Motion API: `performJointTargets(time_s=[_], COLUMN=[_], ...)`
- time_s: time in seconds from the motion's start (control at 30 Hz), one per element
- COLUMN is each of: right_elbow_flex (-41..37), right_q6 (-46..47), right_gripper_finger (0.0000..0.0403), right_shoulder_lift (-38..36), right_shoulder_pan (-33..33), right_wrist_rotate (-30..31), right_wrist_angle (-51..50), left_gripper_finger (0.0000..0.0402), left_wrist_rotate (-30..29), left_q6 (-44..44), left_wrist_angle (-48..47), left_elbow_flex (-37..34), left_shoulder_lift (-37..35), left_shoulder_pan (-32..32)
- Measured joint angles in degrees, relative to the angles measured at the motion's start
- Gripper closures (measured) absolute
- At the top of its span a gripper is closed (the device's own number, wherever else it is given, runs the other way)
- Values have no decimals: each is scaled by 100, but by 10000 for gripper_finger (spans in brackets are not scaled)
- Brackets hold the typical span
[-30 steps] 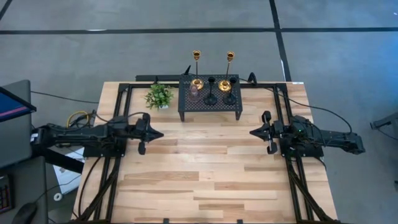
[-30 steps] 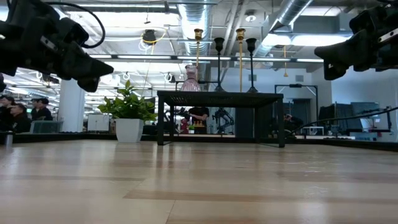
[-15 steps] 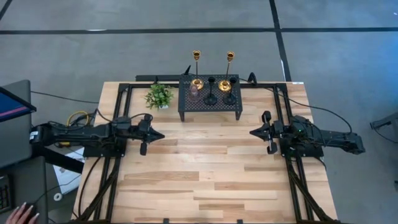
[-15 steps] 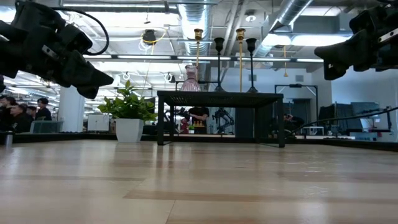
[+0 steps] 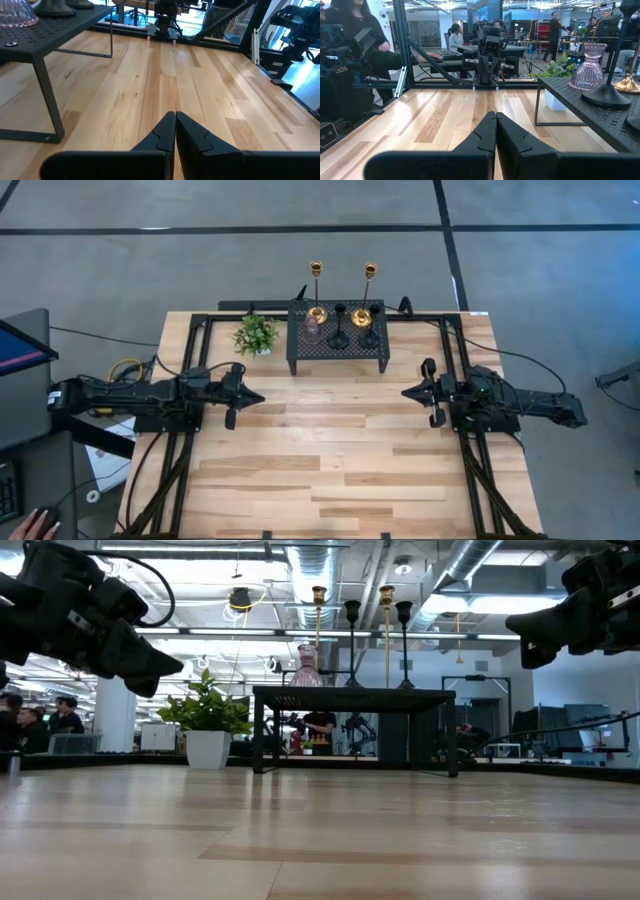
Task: Pick & Place candle stick holders
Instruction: Return to Home Position
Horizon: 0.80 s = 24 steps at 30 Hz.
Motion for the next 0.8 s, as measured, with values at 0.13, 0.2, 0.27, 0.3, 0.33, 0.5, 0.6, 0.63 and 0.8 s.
performJointTargets(time_s=[0.13, 0.2, 0.27, 0.3, 0.33, 0.5, 0.6, 0.63, 0.8], right_elbow_flex=[0, 0, 0, 0, 0, 0, 0, 0, 0], right_q6=[1, -1, 0, -1, 1, -1, 0, 0, -1], right_gripper_finger=[403, 403, 403, 403, 403, 403, 403, 403, 403], right_shoulder_lift=[0, 0, 0, 0, 0, 0, 0, 0, 0], right_shoulder_pan=[-1, 1, 0, 1, 0, -1, 0, 1, -1], right_wrist_rotate=[0, 0, 0, 0, 0, 0, 0, -1, 0], right_wrist_angle=[0, 0, -1, 0, -2, 0, -2, -1, -1], left_gripper_finger=[389, 389, 389, 389, 389, 389, 389, 389, 389], left_wrist_rotate=[0, 0, 0, 0, 0, 0, 0, 0, 2], left_q6=[0, 0, 0, 0, 0, 0, 0, 0, 0], left_wrist_angle=[30, 32, 45, 49, 49, 53, 73, 73, 101], left_elbow_flex=[0, 0, 0, 0, 0, 0, 0, 0, 0], left_shoulder_lift=[0, 0, 0, 0, 0, 0, 0, 0, 0], left_shoulder_pan=[0, 0, 0, 0, 0, 0, 0, 0, 0])
